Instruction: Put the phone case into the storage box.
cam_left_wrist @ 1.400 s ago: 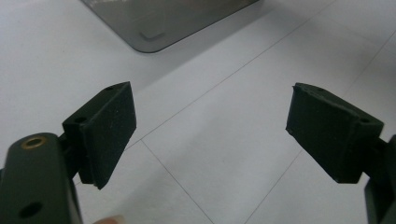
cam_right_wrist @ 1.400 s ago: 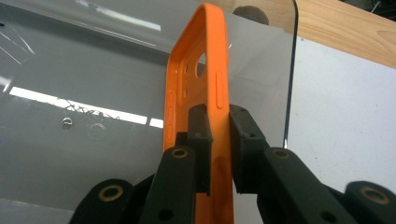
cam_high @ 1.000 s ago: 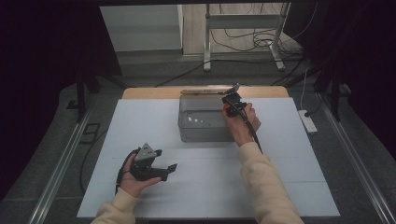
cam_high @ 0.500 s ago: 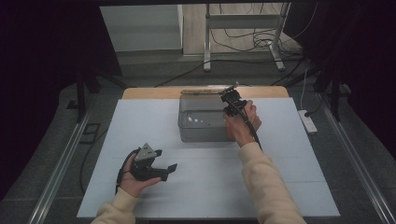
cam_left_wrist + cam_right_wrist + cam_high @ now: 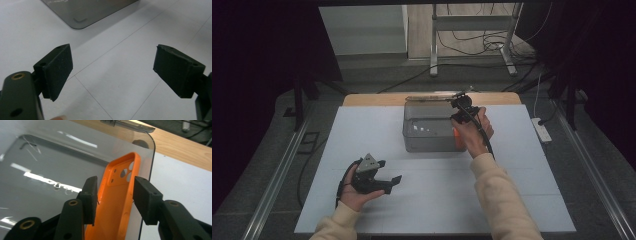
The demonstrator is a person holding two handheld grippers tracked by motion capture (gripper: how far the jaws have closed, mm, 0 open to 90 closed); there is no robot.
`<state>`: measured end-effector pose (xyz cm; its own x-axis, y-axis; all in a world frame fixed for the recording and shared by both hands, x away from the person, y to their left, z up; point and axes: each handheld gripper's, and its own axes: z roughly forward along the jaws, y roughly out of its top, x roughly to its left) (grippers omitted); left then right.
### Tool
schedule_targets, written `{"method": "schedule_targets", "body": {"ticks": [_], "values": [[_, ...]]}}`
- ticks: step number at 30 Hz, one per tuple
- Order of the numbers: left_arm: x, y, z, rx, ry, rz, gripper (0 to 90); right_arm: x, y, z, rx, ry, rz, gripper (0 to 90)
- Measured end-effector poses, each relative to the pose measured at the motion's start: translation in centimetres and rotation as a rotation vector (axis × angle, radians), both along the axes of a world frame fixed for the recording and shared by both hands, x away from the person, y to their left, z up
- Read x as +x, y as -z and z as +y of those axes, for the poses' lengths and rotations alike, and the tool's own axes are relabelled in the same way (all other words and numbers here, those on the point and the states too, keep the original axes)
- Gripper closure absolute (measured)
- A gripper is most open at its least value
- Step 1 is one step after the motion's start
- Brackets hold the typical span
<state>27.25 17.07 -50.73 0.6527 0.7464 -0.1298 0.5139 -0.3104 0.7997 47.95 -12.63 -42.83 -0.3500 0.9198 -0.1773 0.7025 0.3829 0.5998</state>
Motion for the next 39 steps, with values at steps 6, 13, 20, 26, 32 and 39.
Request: {"method": "schedule_targets", "body": {"ticks": [6,13,20,26,32,39], "values": [[0.0,0.0,0.0,0.000,0.000,-0.002,15.7,-0.1,-0.4,-1.0,0.095,-0.028,0.020,49.0],[-0.1,0.0,0.0,0.000,-0.001,-0.002,15.7,-0.4,-1.1,-2.0,0.164,-0.063,0.012,47.1],[-0.1,0.0,0.0,0.002,-0.001,-0.002,15.7,-1.3,-2.0,-2.6,0.231,-0.118,0.000,44.1],[-0.1,0.0,0.0,0.006,-0.003,-0.002,15.6,-2.0,-2.6,-3.1,0.271,-0.172,-0.012,42.6],[-0.1,0.0,0.1,0.004,-0.009,-0.004,15.6,-2.6,-3.3,-4.2,0.308,-0.217,-0.024,40.0],[-0.2,0.1,0.1,0.008,-0.012,-0.002,15.6,-3.7,-3.4,-5.6,0.367,-0.257,-0.039,37.7]]}}
